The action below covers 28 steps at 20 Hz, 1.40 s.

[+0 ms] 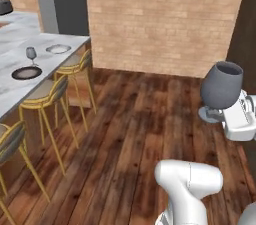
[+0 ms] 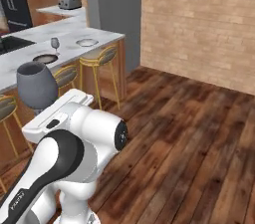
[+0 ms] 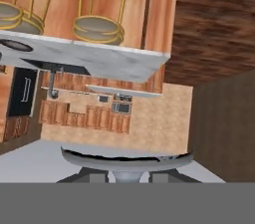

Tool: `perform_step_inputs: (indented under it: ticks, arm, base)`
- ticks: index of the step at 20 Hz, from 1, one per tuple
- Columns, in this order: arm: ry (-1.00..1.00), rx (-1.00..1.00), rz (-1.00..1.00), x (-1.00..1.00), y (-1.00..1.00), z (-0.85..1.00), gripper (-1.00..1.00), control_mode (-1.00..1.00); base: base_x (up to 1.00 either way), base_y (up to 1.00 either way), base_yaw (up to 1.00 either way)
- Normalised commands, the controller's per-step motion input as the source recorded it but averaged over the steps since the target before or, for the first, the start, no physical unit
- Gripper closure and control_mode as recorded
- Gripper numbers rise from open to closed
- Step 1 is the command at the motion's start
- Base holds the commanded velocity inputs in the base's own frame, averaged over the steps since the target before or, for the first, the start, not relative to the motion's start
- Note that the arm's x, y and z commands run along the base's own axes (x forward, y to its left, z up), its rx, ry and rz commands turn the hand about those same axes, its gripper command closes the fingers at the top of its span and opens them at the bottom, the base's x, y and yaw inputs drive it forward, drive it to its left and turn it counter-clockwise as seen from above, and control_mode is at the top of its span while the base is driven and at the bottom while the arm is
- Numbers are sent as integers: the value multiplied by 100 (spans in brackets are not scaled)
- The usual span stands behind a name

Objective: Retrieve the wine glasses from the counter and place one next to each plate.

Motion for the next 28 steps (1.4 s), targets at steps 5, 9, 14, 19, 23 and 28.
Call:
perform_step_inputs:
  ticks: [5, 9, 14, 19, 23, 28]
  arm:
    - [0, 0, 0, 0, 0, 0, 100, 100]
    - [0, 0, 0, 0, 0, 0, 100, 100]
    - [0, 0, 0, 0, 0, 0, 100, 100]
    - [0, 0, 0, 0, 0, 0, 100, 100]
    - [0, 0, 0, 0, 0, 0, 100, 100]
    - [0, 0, 0, 0, 0, 0, 100, 100]
  base:
    - [100, -99, 45]
    - [90, -72, 64]
    - [56, -48, 79]
    - [31, -53, 80]
    - [16, -85, 65]
    - [1, -100, 44]
